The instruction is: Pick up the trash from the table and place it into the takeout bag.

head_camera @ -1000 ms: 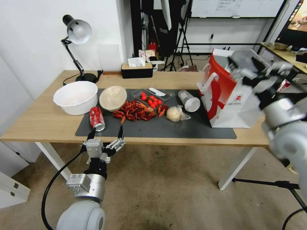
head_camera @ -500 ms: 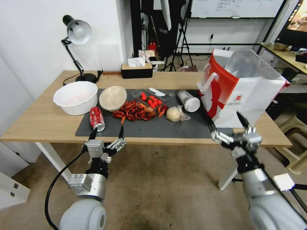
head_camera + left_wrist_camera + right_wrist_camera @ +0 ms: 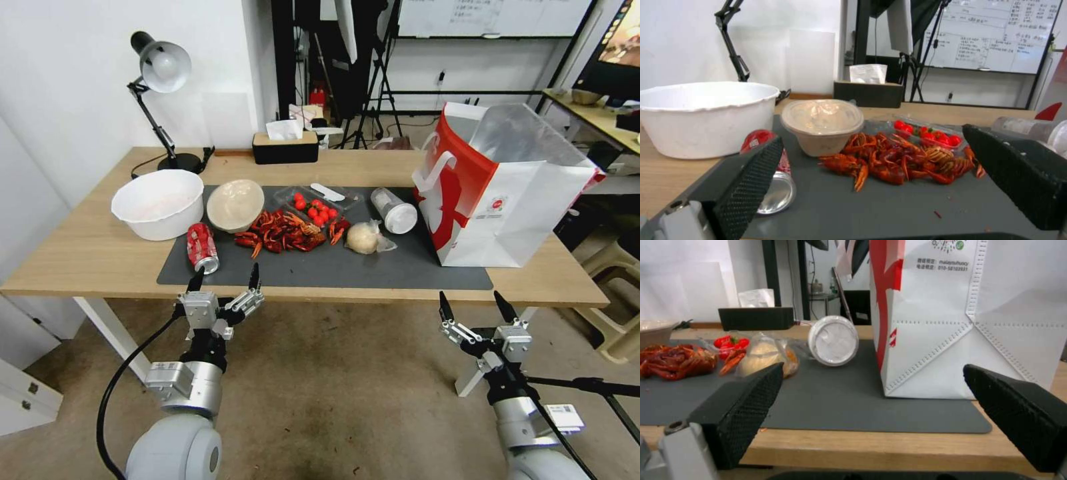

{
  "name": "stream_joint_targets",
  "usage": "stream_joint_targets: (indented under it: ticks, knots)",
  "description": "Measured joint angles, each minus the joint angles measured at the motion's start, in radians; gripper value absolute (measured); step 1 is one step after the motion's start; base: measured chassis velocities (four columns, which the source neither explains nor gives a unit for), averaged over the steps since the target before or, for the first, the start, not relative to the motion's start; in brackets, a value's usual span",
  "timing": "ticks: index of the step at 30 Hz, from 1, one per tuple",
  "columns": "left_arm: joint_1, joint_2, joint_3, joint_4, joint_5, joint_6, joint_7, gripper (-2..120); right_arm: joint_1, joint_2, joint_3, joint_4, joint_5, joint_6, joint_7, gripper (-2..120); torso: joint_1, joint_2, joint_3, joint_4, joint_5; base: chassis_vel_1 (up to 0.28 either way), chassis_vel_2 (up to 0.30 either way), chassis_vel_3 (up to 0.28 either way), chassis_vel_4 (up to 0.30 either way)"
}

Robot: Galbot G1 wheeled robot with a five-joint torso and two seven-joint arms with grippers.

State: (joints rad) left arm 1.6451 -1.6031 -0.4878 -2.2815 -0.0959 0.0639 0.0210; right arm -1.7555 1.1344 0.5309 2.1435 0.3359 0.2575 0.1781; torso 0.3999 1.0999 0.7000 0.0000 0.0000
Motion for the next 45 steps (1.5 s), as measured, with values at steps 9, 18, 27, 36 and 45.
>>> stream_joint_targets:
  ticks: [9,18,27,36,45]
  knots:
    - [0.002,0.000,-0.004,-0.004,0.000,-0.001,0.000,100,0.140,-0.036,-0.046,0.022,0.070,-0.099,0.040,100,0.000,0.000,0.000,0.0000,0.0000,0.000,0.000,0.000,0.000]
    - [0.006,-0.005,-0.004,-0.009,0.007,-0.001,0.002,100,0.422,-0.100,-0.199,-0.010,0.258,-0.311,0.161,100,0.000,0.000,0.000,0.0000,0.0000,0.000,0.000,0.000,0.000]
    - [0.008,-0.005,-0.010,-0.007,0.016,-0.004,0.002,100,0.738,-0.116,-0.402,-0.138,0.467,-0.463,0.301,100,0.000,0.000,0.000,0.0000,-0.0002,0.000,0.000,0.000,0.000]
    - [0.011,-0.005,-0.014,-0.003,0.023,-0.010,0.001,100,0.934,-0.100,-0.537,-0.262,0.607,-0.551,0.366,99,0.000,0.000,0.000,-0.0001,-0.0001,0.000,0.000,0.000,0.000]
    - [0.016,-0.005,-0.023,-0.003,0.024,-0.022,-0.002,100,1.047,-0.056,-0.615,-0.359,0.673,-0.679,0.445,88,0.000,0.000,0.000,0.0000,0.0001,0.000,0.000,0.000,0.000]
